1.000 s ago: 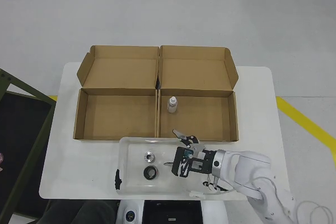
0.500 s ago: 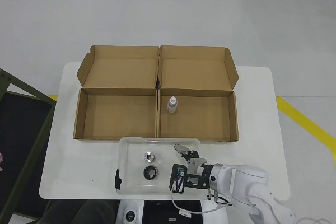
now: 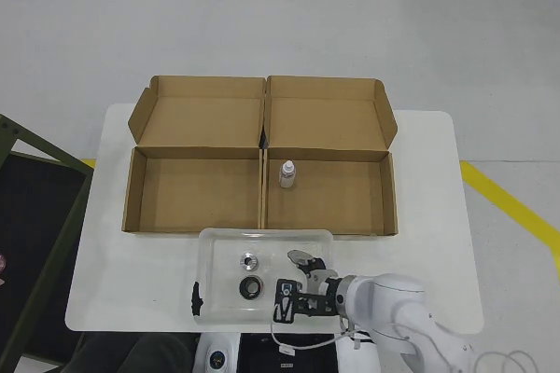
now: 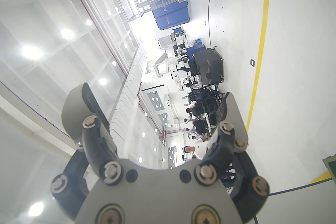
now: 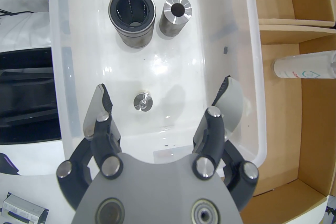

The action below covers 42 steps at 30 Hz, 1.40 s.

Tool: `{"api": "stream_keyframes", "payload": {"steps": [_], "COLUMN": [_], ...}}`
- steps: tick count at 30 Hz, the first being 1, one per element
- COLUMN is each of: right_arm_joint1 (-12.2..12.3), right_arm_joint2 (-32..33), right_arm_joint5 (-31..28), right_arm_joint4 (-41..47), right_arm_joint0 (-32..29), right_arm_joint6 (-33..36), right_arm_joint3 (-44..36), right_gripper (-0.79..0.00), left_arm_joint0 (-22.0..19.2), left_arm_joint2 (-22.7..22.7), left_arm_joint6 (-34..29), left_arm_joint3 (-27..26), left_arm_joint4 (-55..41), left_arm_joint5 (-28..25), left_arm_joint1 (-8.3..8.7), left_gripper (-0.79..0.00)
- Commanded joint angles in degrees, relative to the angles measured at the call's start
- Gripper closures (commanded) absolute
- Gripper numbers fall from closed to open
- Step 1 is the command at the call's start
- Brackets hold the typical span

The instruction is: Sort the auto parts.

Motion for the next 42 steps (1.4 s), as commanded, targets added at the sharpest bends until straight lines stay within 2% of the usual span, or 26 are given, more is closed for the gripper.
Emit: {"api": "stream_keyframes", "payload": {"steps": [1,13,18,22,24,26,27,34,36,39,42], "right_arm_joint1": [0.0,-0.3,-0.3,-0.4,-0.4,-0.5,-0.5,-0.5,-0.5,-0.5,-0.5], "right_arm_joint2": [-0.6,-4.5,-5.4,-5.9,-6.2,-6.5,-6.6,-7.4,-7.5,-7.5,-7.6], "right_arm_joint5": [0.1,1.6,1.8,1.9,1.8,2.0,2.1,2.3,2.4,2.6,2.5], "right_arm_joint4": [-0.3,-1.9,-1.4,-0.7,-0.5,-0.3,-0.2,0.9,1.5,2.2,2.8], "right_arm_joint0": [0.5,2.3,2.9,3.6,4.0,4.4,4.5,5.1,5.2,5.4,5.6], "right_arm_joint6": [1.5,8.3,9.7,10.1,10.4,10.5,10.6,10.8,10.7,10.6,10.4], "right_arm_joint3": [-0.1,0.8,1.9,2.6,3.2,3.6,3.9,5.3,5.6,5.7,5.7], "right_gripper": [-0.665,-0.637,-0.606,-0.548,-0.483,-0.453,-0.406,-0.32,-0.231,-0.018,0.0], "left_arm_joint0": [0.0,0.0,0.0,0.0,0.0,0.0,0.0,0.0,0.0,0.0,0.0], "left_arm_joint2": [0.0,0.0,0.0,0.0,0.0,0.0,0.0,0.0,0.0,0.0,0.0], "left_arm_joint6": [0.0,0.0,0.0,0.0,0.0,0.0,0.0,0.0,0.0,0.0,0.0], "left_arm_joint3": [0.0,0.0,0.0,0.0,0.0,0.0,0.0,0.0,0.0,0.0,0.0], "left_arm_joint4": [0.0,0.0,0.0,0.0,0.0,0.0,0.0,0.0,0.0,0.0,0.0], "left_arm_joint5": [0.0,0.0,0.0,0.0,0.0,0.0,0.0,0.0,0.0,0.0,0.0], "left_arm_joint1": [0.0,0.0,0.0,0.0,0.0,0.0,0.0,0.0,0.0,0.0,0.0], "left_gripper": [-0.785,-0.785,-0.785,-0.785,-0.785,-0.785,-0.785,-0.785,-0.785,-0.785,-0.785]}}
